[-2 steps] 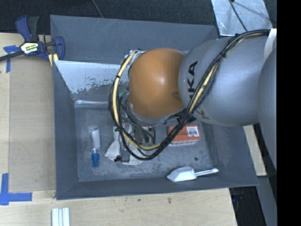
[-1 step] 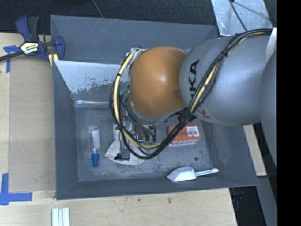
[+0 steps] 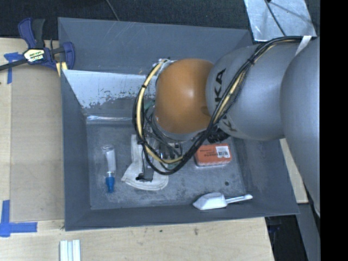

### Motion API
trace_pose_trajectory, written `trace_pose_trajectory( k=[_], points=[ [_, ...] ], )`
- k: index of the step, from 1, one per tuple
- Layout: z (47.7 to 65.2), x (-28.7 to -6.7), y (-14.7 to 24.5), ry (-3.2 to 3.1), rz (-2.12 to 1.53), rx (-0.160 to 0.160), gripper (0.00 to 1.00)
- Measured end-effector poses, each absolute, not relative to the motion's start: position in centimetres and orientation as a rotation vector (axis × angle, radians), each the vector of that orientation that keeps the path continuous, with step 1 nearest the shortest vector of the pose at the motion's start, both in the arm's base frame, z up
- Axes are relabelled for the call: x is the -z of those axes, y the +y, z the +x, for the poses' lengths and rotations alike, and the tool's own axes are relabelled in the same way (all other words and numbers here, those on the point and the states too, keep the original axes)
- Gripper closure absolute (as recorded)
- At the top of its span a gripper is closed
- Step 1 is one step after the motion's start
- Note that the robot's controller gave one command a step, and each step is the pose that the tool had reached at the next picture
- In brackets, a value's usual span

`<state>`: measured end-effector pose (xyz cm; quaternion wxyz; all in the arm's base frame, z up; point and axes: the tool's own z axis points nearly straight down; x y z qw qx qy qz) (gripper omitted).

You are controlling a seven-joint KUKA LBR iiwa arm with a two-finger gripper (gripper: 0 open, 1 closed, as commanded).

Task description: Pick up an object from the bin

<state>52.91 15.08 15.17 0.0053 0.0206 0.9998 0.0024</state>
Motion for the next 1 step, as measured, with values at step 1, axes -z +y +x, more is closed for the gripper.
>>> trace_pose_trajectory(
  k=[1],
  points=[
    [53.43,-11.32,12.92,3.129,0.297,0.001,0.00]
  ],
)
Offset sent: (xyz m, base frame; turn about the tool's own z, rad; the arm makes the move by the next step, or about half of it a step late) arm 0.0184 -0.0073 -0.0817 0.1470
